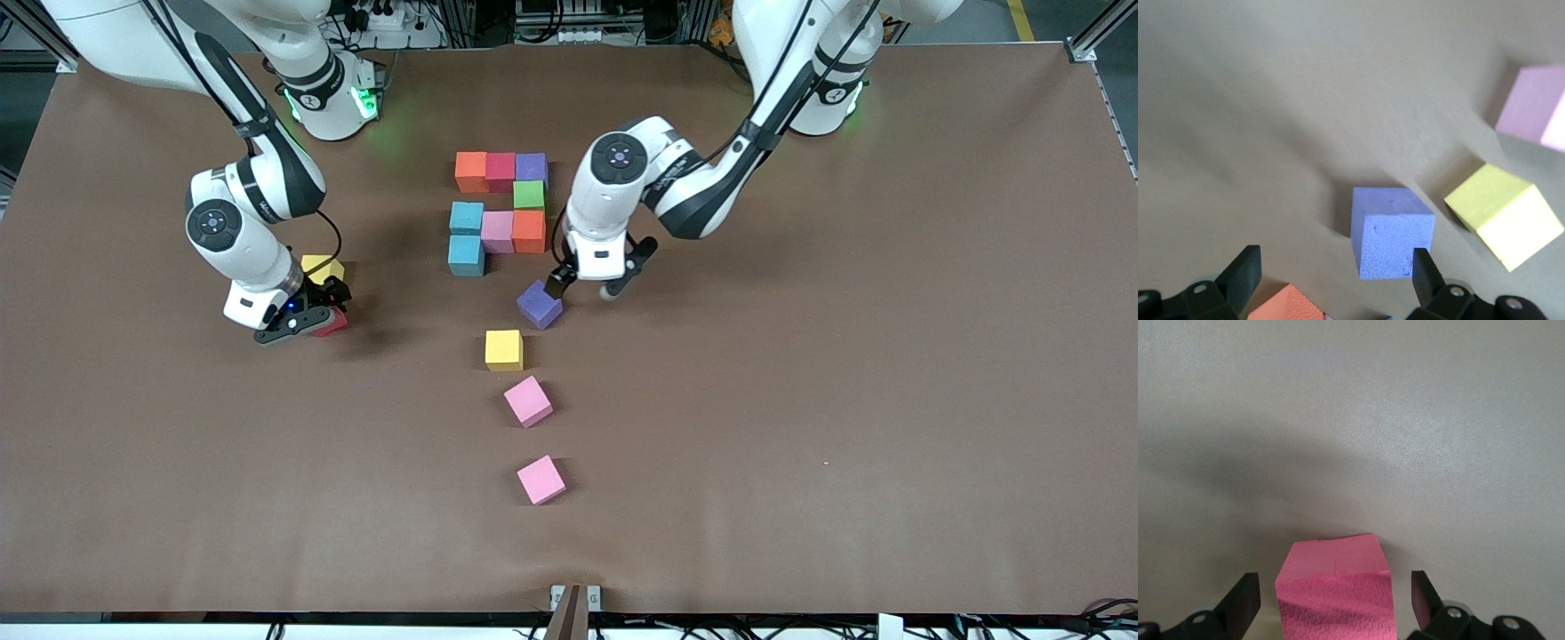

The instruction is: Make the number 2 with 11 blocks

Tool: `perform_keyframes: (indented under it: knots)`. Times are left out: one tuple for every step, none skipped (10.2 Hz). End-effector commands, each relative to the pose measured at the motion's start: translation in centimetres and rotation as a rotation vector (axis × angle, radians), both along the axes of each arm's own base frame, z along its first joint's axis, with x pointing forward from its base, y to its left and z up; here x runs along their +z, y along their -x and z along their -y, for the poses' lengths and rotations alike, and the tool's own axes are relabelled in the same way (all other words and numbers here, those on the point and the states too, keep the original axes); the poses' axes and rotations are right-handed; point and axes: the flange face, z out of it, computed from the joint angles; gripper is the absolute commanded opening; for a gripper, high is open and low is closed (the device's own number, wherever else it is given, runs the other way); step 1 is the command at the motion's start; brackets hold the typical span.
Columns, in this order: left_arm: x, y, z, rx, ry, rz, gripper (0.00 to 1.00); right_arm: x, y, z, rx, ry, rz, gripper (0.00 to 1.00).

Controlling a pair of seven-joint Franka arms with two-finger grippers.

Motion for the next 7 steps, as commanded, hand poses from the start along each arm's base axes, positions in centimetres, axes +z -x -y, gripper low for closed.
perform_keyframes:
  knots:
    - [-2.5, -0.1, 2.8, -0.095, -0.010, 0.019, 1.00, -0.6, 0.4, 0.3, 0.015, -0.002, 0.000, 0.36]
    - [-2.6, -0.3, 2.7, -0.099, -0.012, 0.021, 1.00, -0.6, 0.5, 0.1, 0.012, -0.002, -0.001, 0.00]
    - [-2.7, -0.2, 3.1, -0.102, -0.009, 0.023, 1.00, -0.6, 0.5, -0.1, 0.009, -0.002, -0.001, 0.00]
    - [-2.5, -0.7, 2.8, -0.094, -0.007, 0.026, 1.00, -0.7, 0.6, -0.5, 0.009, -0.003, -0.003, 0.00]
    - [-2.6, -0.6, 3.1, -0.095, -0.004, 0.023, 1.00, -0.6, 0.5, -1.0, 0.010, -0.004, 0.000, 0.00]
    - [-3.1, -0.9, 3.3, -0.088, -0.001, 0.019, 1.00, -0.2, 0.3, -2.3, -0.002, -0.003, 0.008, 0.00]
    - [-3.9, -1.1, 3.8, -0.082, 0.004, 0.014, 1.00, 0.5, -0.2, -4.8, -0.037, -0.008, 0.028, 0.00]
